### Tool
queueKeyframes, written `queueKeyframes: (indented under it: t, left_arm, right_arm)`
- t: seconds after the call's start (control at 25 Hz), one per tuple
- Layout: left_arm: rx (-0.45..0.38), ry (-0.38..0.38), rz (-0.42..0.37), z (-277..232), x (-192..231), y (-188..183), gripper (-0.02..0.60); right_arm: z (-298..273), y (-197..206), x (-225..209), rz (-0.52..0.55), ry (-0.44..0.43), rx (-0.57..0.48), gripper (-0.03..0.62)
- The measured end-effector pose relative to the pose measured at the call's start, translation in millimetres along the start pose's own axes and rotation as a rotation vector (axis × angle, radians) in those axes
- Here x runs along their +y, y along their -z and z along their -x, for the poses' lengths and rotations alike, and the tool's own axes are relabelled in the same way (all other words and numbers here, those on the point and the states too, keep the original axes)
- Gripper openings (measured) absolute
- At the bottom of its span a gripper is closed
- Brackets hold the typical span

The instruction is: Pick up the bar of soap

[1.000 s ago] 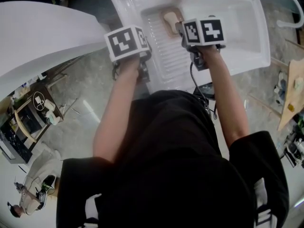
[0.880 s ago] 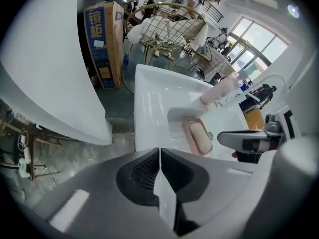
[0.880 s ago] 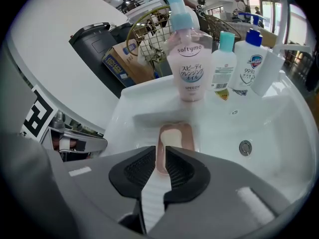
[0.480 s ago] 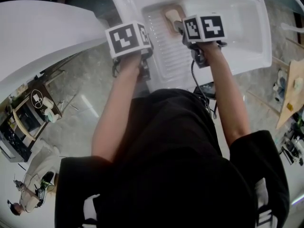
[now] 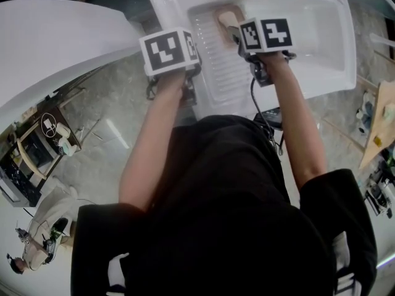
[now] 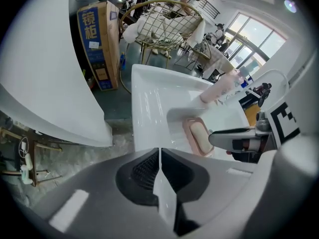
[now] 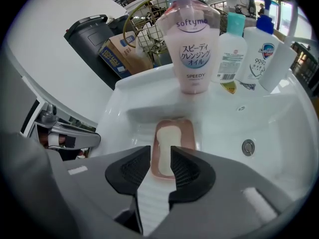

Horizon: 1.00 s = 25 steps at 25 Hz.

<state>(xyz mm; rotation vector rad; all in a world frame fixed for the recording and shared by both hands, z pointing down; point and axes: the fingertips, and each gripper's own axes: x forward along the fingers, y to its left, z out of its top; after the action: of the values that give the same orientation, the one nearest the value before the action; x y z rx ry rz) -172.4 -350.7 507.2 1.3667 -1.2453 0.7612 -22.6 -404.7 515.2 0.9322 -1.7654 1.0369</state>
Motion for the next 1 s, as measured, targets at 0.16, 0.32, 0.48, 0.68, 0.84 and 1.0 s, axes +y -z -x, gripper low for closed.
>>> queueKeyframes:
  t: [0.16,0.32,0.48,0.68,0.84,1.0]
  left_arm:
    - [-0.006,0.016,-0.001,-1.0,-3.3,-4.2,0.011]
    - [0.004,0.011,-0.005,-4.0,-2.0,-2.8,0.011]
    - [0.005,0.016,-0.007,-5.2,-3.8,-2.9,0.011]
    - [0.002,0.014,-0.010,-4.0,-3.7,-4.0,0.009]
    - [0.001,0.008,-0.010,-6.9,-6.0,-5.4,0.009]
    - [0.000,0.010,-0.010,-5.5,-6.7,-5.0,0.009]
  right_arm:
    - [-8.4,-0.8,-5.4,0.016,0.025,0.017,0.141]
    - [-13.8,-1.0,-8.6,0.019,0.029,0.028,0.143]
    - [-14.9,-2.0,-8.8,0.051,0.046,0.048,0.152]
    - [-17.4,-4.9,-8.7,0.091,0.101,0.085,0.153]
    - [-28.8,-7.7,-12.4,0.107,0.093,0.126,0.187]
    - [-39.3,-4.8,-12.5,0.115,0.085,0.179,0.213]
